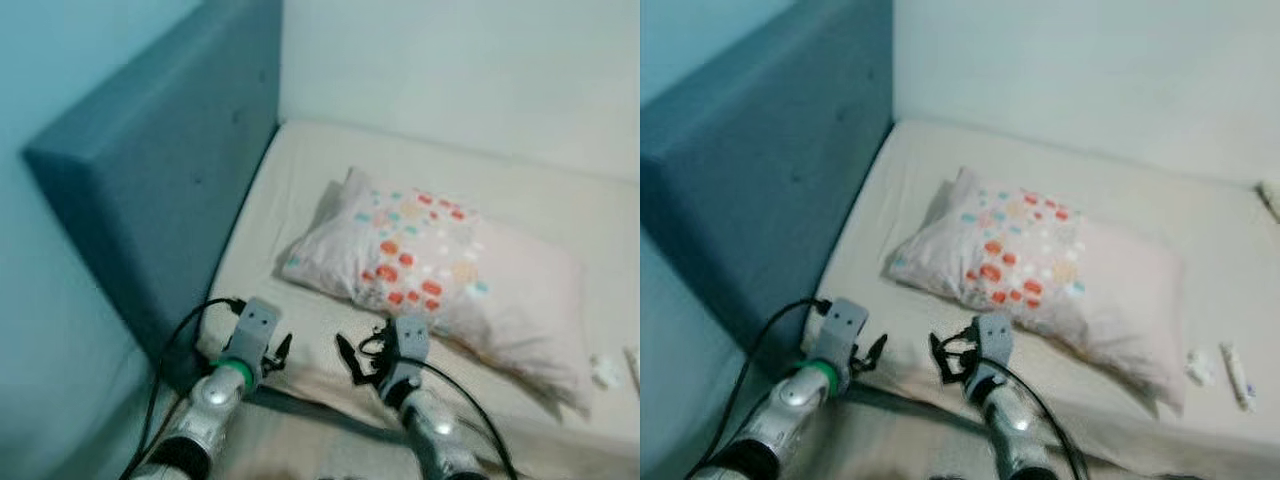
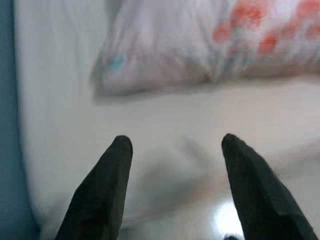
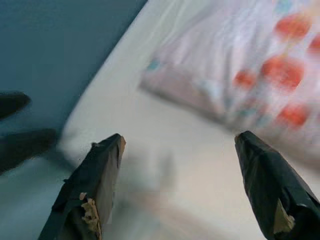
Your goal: Clean up the room
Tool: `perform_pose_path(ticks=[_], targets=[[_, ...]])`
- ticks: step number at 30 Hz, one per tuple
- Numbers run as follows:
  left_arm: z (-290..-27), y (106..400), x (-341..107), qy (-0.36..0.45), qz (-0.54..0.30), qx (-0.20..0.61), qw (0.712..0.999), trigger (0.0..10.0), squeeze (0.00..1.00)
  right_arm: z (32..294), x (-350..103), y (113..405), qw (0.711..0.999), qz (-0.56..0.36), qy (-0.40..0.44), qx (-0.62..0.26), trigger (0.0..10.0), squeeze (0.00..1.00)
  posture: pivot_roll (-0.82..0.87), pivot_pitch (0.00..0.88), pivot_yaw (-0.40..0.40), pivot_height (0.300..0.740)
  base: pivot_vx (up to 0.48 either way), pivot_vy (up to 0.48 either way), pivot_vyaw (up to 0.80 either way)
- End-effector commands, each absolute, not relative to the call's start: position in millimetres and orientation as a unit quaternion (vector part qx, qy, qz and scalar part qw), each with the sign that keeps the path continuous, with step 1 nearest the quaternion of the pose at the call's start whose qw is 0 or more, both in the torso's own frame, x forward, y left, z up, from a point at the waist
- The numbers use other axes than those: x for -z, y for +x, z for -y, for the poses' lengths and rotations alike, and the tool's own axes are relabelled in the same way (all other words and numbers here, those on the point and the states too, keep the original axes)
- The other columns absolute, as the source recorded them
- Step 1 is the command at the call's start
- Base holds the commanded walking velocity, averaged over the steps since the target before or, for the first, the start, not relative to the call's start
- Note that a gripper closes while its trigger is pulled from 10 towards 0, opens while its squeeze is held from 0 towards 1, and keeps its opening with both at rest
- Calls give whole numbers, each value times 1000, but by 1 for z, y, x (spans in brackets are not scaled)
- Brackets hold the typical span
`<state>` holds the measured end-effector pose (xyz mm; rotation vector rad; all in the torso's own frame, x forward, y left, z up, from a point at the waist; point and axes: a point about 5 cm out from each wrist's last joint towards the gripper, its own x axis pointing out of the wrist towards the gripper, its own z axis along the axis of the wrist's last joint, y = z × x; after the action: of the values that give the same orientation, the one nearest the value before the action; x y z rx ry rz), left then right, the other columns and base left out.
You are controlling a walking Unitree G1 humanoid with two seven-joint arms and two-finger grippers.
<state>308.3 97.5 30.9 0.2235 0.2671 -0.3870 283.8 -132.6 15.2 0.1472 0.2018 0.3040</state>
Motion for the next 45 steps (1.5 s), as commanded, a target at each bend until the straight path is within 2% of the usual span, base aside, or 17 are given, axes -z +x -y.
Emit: perform_pose_path(ticks=[1, 8, 38, 45], targets=[[-108, 302, -22, 118, -148, 185, 964, 10000, 0, 126, -14, 283, 979, -104, 84, -155, 10000, 0, 37, 36, -23, 715, 472, 0, 0], [-108, 302, -22, 119, -149, 184, 964, 10000, 0, 125, -14, 283, 979, -104, 84, -155, 10000, 0, 37, 36, -23, 715, 459, 0, 0], [-107, 302, -22, 112, -146, 189, 964, 10000, 0, 124, -12, 282, 979, -107, 84, -155, 10000, 0, 40, 42, -19, 715, 0, 0, 0], [-107, 301, -22, 109, -148, 189, 965, 10000, 0, 123, -12, 281, 978, -107, 85, -155, 10000, 0, 40, 42, -19, 715, -286, 0, 0]])
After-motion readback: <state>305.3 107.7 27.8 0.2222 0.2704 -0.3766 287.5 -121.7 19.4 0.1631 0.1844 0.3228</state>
